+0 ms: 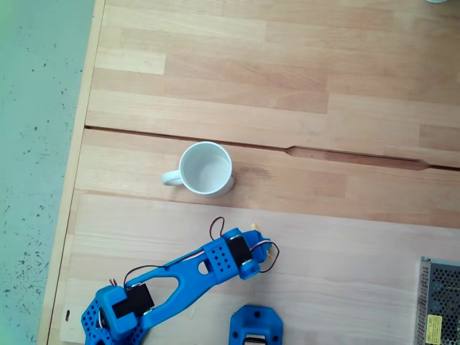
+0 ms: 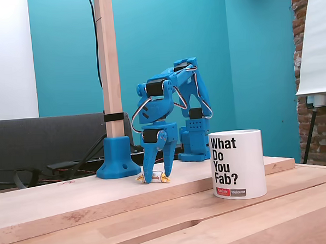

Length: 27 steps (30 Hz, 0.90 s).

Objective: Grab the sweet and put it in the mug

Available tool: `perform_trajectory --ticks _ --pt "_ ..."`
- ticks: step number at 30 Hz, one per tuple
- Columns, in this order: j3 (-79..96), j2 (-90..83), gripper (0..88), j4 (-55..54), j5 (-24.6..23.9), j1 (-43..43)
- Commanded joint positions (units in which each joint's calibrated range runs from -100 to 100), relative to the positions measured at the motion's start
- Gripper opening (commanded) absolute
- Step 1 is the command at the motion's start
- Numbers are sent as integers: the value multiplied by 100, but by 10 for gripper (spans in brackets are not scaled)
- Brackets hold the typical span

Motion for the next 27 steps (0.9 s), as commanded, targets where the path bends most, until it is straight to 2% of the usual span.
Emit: perform_trajectory --ticks 1,7,16,27 --pt "-77 -65 294 -39 -5 -31" --pt "-77 -65 284 -39 -5 -31" --pt "-265 -65 97 -39 -5 -24" --pt "-309 -82 0 -39 10 27"
